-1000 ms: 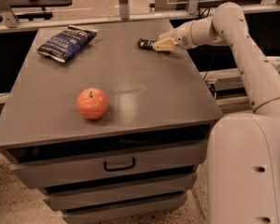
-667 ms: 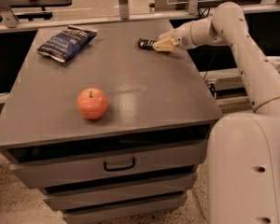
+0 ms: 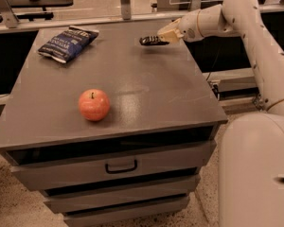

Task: Move rxbar chocolate near blue chip bag

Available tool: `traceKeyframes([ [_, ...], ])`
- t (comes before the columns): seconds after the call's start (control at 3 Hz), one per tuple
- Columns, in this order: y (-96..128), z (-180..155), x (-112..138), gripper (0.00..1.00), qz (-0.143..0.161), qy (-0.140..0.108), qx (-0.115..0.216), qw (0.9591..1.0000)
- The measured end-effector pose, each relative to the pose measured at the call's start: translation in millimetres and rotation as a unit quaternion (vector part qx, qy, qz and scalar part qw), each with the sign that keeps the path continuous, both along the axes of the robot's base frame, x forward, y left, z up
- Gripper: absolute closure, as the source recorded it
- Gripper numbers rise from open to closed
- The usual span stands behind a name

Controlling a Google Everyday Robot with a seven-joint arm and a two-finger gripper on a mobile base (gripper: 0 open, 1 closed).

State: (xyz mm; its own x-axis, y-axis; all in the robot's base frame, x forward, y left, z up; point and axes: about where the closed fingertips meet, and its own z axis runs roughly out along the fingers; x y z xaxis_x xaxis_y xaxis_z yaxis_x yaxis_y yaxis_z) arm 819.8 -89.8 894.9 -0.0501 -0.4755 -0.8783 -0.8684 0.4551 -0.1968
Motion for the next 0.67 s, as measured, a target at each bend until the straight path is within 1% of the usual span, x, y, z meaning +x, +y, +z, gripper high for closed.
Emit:
traceKeyframes([
  [0.33, 12, 26, -19, 1.00, 0.032, -0.022, 0.001, 0.9992],
  [0.67, 23, 42, -36, 1.00, 0.056, -0.034, -0.011, 0.9978],
])
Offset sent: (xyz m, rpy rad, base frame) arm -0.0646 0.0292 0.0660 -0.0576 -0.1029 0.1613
